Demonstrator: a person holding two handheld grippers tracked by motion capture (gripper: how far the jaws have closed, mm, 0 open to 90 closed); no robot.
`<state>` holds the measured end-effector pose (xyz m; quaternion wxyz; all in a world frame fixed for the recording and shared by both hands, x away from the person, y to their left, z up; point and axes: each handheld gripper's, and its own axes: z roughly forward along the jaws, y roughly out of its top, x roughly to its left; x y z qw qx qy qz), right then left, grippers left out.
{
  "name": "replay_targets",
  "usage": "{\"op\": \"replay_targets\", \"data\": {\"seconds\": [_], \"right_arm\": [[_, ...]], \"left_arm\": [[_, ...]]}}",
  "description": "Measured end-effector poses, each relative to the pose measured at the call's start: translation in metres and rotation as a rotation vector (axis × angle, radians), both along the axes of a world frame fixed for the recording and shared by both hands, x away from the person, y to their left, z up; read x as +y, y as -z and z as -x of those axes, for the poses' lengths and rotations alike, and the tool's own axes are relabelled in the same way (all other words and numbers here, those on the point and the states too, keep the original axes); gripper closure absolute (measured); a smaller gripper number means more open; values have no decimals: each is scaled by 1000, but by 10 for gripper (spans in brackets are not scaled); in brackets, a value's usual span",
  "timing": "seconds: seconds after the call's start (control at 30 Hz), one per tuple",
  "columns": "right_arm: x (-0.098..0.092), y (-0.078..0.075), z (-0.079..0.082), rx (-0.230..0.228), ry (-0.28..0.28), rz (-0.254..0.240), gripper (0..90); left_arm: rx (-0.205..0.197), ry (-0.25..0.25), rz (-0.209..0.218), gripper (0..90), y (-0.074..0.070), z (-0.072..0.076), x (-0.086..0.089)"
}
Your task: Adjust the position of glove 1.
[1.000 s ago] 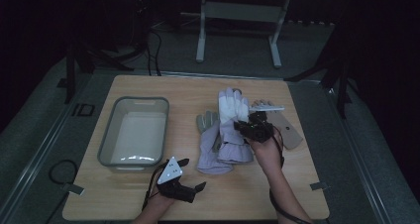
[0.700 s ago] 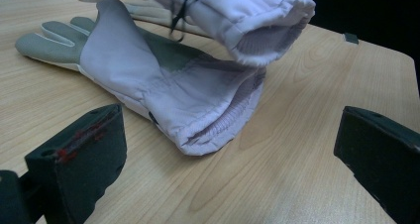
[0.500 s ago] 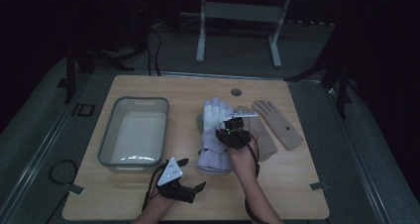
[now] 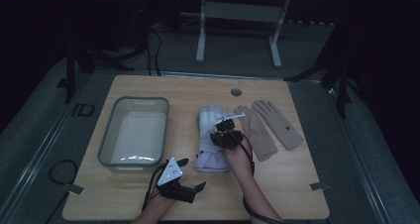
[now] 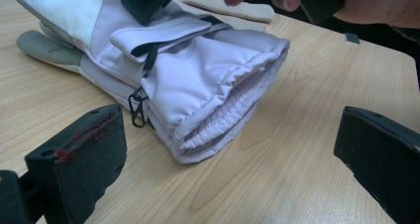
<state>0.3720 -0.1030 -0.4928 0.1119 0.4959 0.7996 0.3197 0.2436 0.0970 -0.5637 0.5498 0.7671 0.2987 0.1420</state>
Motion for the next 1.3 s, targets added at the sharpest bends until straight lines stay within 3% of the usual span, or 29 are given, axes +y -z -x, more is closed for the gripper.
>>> {"op": "replay_targets", "data": {"seconds": [0.13,0.27,0.37,0.47,0.73,0.83,0.9,0.93,1.0,1.1,1.17,1.3], "right_arm": [[-4,5,0,-2,-19,19,794],[-13,6,0,3,-30,11,794],[-19,5,-2,18,-41,-26,791],[-15,5,-2,6,-68,-10,772],[-21,-4,-1,-13,-105,-78,454],[-30,-12,1,-62,-119,-87,356],[-38,-16,1,-71,-157,-121,206],[-41,-17,1,-77,-181,-115,161],[-50,-17,2,-86,-211,-121,138],[-61,-14,4,-114,-271,-84,144],[-69,-11,6,-126,-325,-102,145],[-86,-5,8,-190,-378,-84,148]], "left_arm": [[0,2,-3,0,0,0,0],[-1,1,-3,0,0,0,0],[1,1,-3,0,0,0,0],[2,0,-3,0,0,0,0],[5,-3,-3,0,0,0,0],[3,-5,-6,0,0,0,-1],[4,-7,-9,0,0,0,-1],[4,-9,-8,0,0,0,-1],[8,-12,-10,0,0,0,-1],[13,-20,-9,0,0,-1,-1],[23,-34,-21,0,0,-2,-2],[29,-46,-30,0,0,-2,-3]]}}
